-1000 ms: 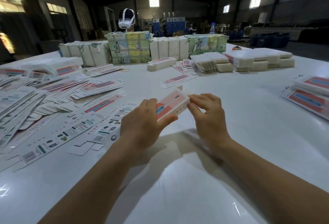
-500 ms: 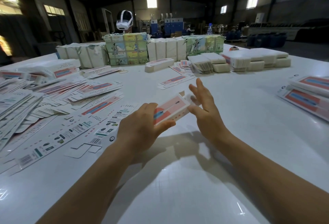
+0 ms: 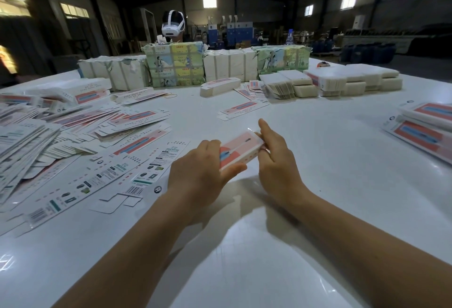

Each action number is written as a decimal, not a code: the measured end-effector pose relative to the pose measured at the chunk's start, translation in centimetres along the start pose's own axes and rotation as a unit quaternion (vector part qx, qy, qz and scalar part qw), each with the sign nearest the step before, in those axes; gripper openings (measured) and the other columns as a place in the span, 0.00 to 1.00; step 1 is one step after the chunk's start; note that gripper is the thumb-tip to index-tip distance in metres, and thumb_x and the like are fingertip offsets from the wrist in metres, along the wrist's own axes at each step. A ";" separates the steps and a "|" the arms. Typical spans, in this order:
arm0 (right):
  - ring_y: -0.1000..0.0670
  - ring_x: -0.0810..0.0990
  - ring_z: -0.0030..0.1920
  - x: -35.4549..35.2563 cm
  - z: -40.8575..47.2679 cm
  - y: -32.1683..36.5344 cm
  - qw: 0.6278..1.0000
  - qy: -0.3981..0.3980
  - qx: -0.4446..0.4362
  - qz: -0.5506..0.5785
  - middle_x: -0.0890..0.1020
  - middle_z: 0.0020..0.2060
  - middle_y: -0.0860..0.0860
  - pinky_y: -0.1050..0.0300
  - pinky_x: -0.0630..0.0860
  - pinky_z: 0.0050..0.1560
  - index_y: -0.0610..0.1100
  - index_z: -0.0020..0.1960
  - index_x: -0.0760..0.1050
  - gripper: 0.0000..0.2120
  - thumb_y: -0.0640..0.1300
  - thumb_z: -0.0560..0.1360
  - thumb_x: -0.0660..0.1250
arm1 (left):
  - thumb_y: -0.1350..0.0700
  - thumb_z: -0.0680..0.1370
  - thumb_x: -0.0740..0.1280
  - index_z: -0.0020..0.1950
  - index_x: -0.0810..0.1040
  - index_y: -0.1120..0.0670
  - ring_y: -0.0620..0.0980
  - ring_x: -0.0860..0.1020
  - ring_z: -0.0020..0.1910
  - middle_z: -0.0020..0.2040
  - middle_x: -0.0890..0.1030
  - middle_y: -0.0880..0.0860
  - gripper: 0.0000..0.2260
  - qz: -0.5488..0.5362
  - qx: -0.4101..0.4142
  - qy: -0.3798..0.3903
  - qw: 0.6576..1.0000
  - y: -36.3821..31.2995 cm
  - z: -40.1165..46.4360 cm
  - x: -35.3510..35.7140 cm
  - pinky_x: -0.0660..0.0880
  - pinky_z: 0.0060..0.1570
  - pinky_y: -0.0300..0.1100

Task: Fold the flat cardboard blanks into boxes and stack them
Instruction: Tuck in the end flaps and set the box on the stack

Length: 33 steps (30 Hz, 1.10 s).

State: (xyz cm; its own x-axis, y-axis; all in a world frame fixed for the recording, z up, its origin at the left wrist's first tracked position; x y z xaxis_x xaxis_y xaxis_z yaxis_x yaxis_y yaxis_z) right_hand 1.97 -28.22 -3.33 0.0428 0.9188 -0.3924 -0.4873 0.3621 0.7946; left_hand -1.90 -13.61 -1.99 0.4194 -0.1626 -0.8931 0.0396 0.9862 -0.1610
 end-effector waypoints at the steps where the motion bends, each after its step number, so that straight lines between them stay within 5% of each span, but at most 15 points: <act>1: 0.50 0.67 0.68 0.0 0.0 0.0 1.000 0.003 0.001 -0.001 0.69 0.68 0.51 0.45 0.65 0.71 0.52 0.76 0.57 0.23 0.39 0.82 0.51 | 0.28 0.66 0.46 0.64 0.68 0.51 0.51 0.76 0.48 0.57 0.75 0.49 0.38 0.002 0.000 0.002 1.000 0.1 0.0 0.0 0.76 0.43 0.47; 6: 0.55 0.68 0.67 -1.4 0.8 0.0 0.993 -0.067 0.036 0.091 0.72 0.67 0.54 0.59 0.64 0.68 0.49 0.75 0.61 0.23 0.38 0.81 0.55 | 0.31 0.73 0.55 0.65 0.68 0.51 0.52 0.76 0.50 0.58 0.75 0.49 0.29 -0.017 -0.001 -0.003 1.000 0.7 -0.1 -0.3 0.76 0.45 0.48; 8: 0.53 0.72 0.65 -2.2 1.5 -0.1 0.971 -0.111 0.122 0.171 0.73 0.67 0.50 0.55 0.64 0.68 0.42 0.70 0.67 0.18 0.39 0.81 0.55 | 0.32 0.73 0.56 0.66 0.68 0.50 0.51 0.76 0.50 0.59 0.75 0.49 0.29 -0.029 0.006 -0.011 1.000 0.8 -0.1 -0.4 0.77 0.45 0.49; 10: 0.46 0.79 0.54 -2.8 2.2 -0.6 0.897 -0.117 0.277 0.325 0.80 0.52 0.43 0.46 0.72 0.63 0.38 0.59 0.74 0.14 0.44 0.81 0.55 | 0.32 0.73 0.56 0.67 0.67 0.50 0.51 0.76 0.51 0.59 0.75 0.48 0.29 -0.022 0.024 -0.017 0.999 0.5 -0.2 -0.4 0.75 0.44 0.46; 12: 0.42 0.81 0.39 -3.2 2.3 -0.6 0.770 -0.063 0.389 0.502 0.79 0.36 0.43 0.44 0.81 0.43 0.36 0.49 0.74 0.18 0.49 0.82 0.52 | 0.32 0.73 0.56 0.67 0.67 0.49 0.51 0.75 0.50 0.58 0.75 0.48 0.30 -0.003 0.045 -0.022 0.999 0.2 -0.3 -0.2 0.71 0.42 0.43; 14: 0.36 0.83 0.40 -3.3 2.2 -0.5 0.696 0.003 0.400 0.596 0.83 0.44 0.37 0.40 0.79 0.36 0.32 0.55 0.72 0.24 0.50 0.83 0.47 | 0.31 0.72 0.55 0.66 0.67 0.48 0.50 0.75 0.49 0.56 0.74 0.48 0.30 0.024 0.063 -0.023 0.997 0.1 -0.4 -0.1 0.68 0.40 0.42; 17: 0.34 0.83 0.44 -3.1 2.2 -0.6 0.712 0.049 0.376 0.591 0.82 0.49 0.34 0.37 0.78 0.38 0.30 0.57 0.72 0.23 0.47 0.83 0.47 | 0.31 0.73 0.54 0.68 0.64 0.49 0.50 0.74 0.50 0.58 0.74 0.48 0.30 0.058 0.072 -0.019 0.996 0.1 -0.3 0.0 0.71 0.42 0.43; 25: 0.44 0.84 0.37 -1.6 1.4 -0.3 0.826 0.007 0.313 0.468 0.84 0.34 0.43 0.52 0.82 0.33 0.37 0.44 0.79 0.09 0.39 0.78 0.62 | 0.31 0.74 0.53 0.69 0.64 0.52 0.51 0.75 0.52 0.58 0.74 0.50 0.32 0.124 0.082 -0.063 0.987 -0.6 -0.8 0.3 0.75 0.45 0.44; 33: 0.47 0.85 0.40 -1.4 1.3 -0.2 0.894 0.033 0.204 0.397 0.84 0.37 0.44 0.57 0.82 0.40 0.41 0.35 0.84 0.21 0.35 0.79 0.57 | 0.33 0.74 0.55 0.68 0.69 0.55 0.55 0.76 0.48 0.55 0.77 0.53 0.33 0.115 0.083 -0.086 0.986 -0.5 -0.8 -0.1 0.73 0.42 0.46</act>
State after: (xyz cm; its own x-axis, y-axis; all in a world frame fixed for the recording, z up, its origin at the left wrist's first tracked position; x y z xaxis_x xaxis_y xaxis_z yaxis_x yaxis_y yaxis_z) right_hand 3.18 -29.41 -2.34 -0.2330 0.9056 0.3545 0.0173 -0.3606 0.9326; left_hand -2.69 -14.11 -2.21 0.5815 0.0589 -0.8114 0.0679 0.9904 0.1205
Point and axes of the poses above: each hand's wrist, its own z-axis towards the middle knuckle, its own x-axis out of the palm, y = z × x, the point moved 1 cm from there along z, towards the middle knuckle
